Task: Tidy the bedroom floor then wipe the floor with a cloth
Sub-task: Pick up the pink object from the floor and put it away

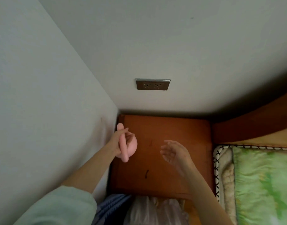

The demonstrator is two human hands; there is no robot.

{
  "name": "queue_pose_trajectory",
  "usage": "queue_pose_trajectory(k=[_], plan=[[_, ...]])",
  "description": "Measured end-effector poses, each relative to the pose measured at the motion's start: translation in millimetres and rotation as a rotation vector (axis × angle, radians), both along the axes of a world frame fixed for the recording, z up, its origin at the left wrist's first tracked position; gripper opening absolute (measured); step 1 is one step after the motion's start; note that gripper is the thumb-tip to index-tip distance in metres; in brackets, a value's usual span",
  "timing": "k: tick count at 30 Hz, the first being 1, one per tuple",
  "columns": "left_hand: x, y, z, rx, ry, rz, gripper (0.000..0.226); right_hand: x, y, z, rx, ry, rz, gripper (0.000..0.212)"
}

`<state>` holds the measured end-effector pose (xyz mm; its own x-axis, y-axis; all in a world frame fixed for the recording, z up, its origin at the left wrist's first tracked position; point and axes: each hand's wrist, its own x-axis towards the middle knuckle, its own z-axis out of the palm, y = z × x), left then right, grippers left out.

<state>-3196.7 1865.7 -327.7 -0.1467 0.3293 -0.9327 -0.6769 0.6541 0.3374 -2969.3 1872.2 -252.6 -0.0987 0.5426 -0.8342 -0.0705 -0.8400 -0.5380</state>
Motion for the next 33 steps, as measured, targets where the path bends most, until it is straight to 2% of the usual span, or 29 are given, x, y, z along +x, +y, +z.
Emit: queue_pose_trajectory(k=[3, 6, 14, 22, 27, 31, 33], plan=[[-9.1, 19.8, -3.3, -0.020, 0.021, -0.082, 0.023, -1.2, 2.3, -2.7, -0.007, -0.025, -0.080, 0.018], [-14.8, 37.2, -9.1, -0.001, 0.024, -0.079, 0.020, -1.8, 3.7, -4.4, -0.023, -0.014, -0.132, 0.017], [-13.4, 70.9, -31.0, 0.007, 0.022, -0.137, 0.019, 1.9, -1.6, -10.4, -0.026, -0.071, -0.140, 0.022], [-26.1, 64.8, -37.6, 0.073, -0.029, -0.203, 0.028, 1.1, -6.3, -16.8, -0.076, -0.043, -0.250, 0.019], [-19.7, 58.1, -32.8, 0.084, 0.031, -0.176, 0.019, -2.7, -18.3, -13.3, -0.061, -0.024, -0.203, 0.022], [-21.1, 38.1, -22.2, 0.085, 0.130, -0.192, 0.041, 5.2, -30.5, -4.5, -0.088, -0.023, -0.220, 0.025], [-20.5, 21.7, -10.9, 0.067, 0.137, -0.112, 0.043, 13.5, -36.1, 5.2, -0.091, -0.021, -0.253, 0.023]])
